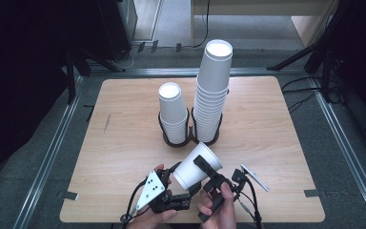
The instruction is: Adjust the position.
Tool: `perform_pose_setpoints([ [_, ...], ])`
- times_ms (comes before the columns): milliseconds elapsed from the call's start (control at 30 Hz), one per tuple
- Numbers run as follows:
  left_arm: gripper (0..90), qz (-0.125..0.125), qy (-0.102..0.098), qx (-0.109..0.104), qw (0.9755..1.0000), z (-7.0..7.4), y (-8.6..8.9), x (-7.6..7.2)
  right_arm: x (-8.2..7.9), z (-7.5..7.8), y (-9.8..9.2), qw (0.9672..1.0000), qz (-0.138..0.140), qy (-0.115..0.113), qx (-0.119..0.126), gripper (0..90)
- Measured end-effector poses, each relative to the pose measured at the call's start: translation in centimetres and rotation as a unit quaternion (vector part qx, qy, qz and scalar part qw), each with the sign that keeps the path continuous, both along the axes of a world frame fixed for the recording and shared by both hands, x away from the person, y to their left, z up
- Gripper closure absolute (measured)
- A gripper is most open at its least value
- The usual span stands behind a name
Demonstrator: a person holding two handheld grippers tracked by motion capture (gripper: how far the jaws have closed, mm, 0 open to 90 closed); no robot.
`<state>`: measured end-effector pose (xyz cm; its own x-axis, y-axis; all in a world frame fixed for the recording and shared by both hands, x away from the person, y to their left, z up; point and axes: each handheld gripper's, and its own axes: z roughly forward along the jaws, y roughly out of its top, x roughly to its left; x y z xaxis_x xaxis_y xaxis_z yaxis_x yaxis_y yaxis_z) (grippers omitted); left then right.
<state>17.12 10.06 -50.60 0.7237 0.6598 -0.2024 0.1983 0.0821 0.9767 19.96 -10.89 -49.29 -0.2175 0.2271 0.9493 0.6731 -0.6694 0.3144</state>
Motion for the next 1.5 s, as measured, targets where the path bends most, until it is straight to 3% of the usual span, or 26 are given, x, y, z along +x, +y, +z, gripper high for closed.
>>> perform_pose_setpoints([
  [167,9.0,-0.002,0.015,0.003,0.9999,0.1,0.3,0.2,-0.2,1.4,-0.4,0.9956,-0.035,-0.066,-0.057,14.8],
  [267,9.0,0.001,0.017,0.002,0.9999,0.2,0.4,0.3,-0.1,1.6,-0.6,0.9935,-0.045,-0.078,-0.070,14.9],
  [300,9.0,0.002,0.015,0.004,0.9999,0.3,0.5,0.3,0.0,1.8,-0.9,0.9900,-0.058,-0.090,-0.092,14.9],
  [333,9.0,0.002,0.015,0.004,0.9999,0.3,0.5,0.3,0.0,1.8,-0.9,0.9900,-0.058,-0.090,-0.092,14.9],
  [400,9.0,0.005,0.015,0.006,0.9999,0.3,0.6,0.4,0.1,1.9,-1.2,0.9860,-0.072,-0.099,-0.114,14.9],
  [433,9.0,0.007,0.017,0.006,0.9998,0.3,0.8,0.5,0.1,2.1,-1.4,0.9783,-0.088,-0.116,-0.147,14.9],
  [467,9.0,0.007,0.017,0.006,0.9998,0.3,0.8,0.5,0.1,2.1,-1.4,0.9783,-0.088,-0.116,-0.147,14.9],
  [500,9.0,0.008,0.018,0.007,0.9998,0.3,0.9,0.6,0.1,2.2,-1.7,0.9712,-0.105,-0.127,-0.172,14.9],
  [533,9.0,0.008,0.018,0.007,0.9998,0.3,0.9,0.6,0.1,2.2,-1.7,0.9712,-0.105,-0.127,-0.172,14.9],
  [567,8.9,0.011,0.019,0.005,0.9997,0.3,0.9,0.6,0.2,2.4,-1.9,0.9660,-0.115,-0.133,-0.190,14.9],
  [600,9.0,0.011,0.019,0.005,0.9997,0.3,0.9,0.6,0.2,2.4,-1.9,0.9660,-0.115,-0.133,-0.190,14.9],
  [700,9.0,0.014,0.019,0.007,0.9997,0.3,1.0,0.7,0.3,2.6,-2.2,0.9540,-0.131,-0.153,-0.222,14.9],
  [767,9.0,0.017,0.020,0.011,0.9996,0.2,1.1,0.7,0.4,2.8,-2.4,0.9494,-0.136,-0.161,-0.233,14.8],
  [867,9.0,0.021,0.022,0.015,0.9994,0.2,1.1,0.8,0.3,3.1,-2.7,0.9329,-0.153,-0.188,-0.267,14.9],
  [933,9.0,0.023,0.022,0.017,0.9994,0.2,1.1,0.8,0.3,3.3,-2.9,0.9244,-0.160,-0.199,-0.283,14.9],
  [967,9.0,0.024,0.023,0.018,0.9993,0.2,1.2,0.9,0.4,3.4,-3.1,0.9170,-0.167,-0.209,-0.296,14.9],
  [1000,9.0,0.024,0.023,0.018,0.9993,0.2,1.2,0.9,0.4,3.4,-3.1,0.9170,-0.167,-0.209,-0.296,14.9],
  [1067,9.0,0.026,0.024,0.022,0.9992,0.1,1.2,1.0,0.4,3.5,-3.3,0.9077,-0.174,-0.219,-0.313,14.9],
  [1100,9.0,0.028,0.024,0.026,0.9990,0.1,1.3,1.0,0.5,3.6,-3.4,0.8957,-0.182,-0.231,-0.333,14.8],
  [1133,9.0,0.028,0.024,0.026,0.9990,0.1,1.3,1.0,0.5,3.6,-3.4,0.8957,-0.182,-0.231,-0.333,14.8],
  [1167,9.0,0.030,0.026,0.029,0.9988,0.1,1.3,1.1,0.5,3.8,-3.5,0.8838,-0.187,-0.241,-0.355,14.8],
  [1200,9.0,0.030,0.026,0.029,0.9988,0.1,1.3,1.1,0.5,3.8,-3.5,0.8838,-0.187,-0.241,-0.355,14.8],
  [1233,9.0,0.031,0.026,0.030,0.9987,0.1,1.4,1.1,0.5,3.8,-3.5,0.8789,-0.190,-0.247,-0.361,14.7],
  [1300,9.0,0.033,0.030,0.029,0.9986,0.2,1.5,1.2,0.6,3.9,-3.7,0.8733,-0.193,-0.253,-0.369,14.7],
  [1467,9.0,0.039,0.031,0.031,0.9983,0.2,1.9,1.4,1.0,4.0,-4.4,0.8641,-0.204,-0.253,-0.385,14.7],
  [1500,9.0,0.041,0.032,0.031,0.9982,0.2,2.0,1.5,1.2,4.0,-4.7,0.8580,-0.209,-0.254,-0.395,14.7],
])
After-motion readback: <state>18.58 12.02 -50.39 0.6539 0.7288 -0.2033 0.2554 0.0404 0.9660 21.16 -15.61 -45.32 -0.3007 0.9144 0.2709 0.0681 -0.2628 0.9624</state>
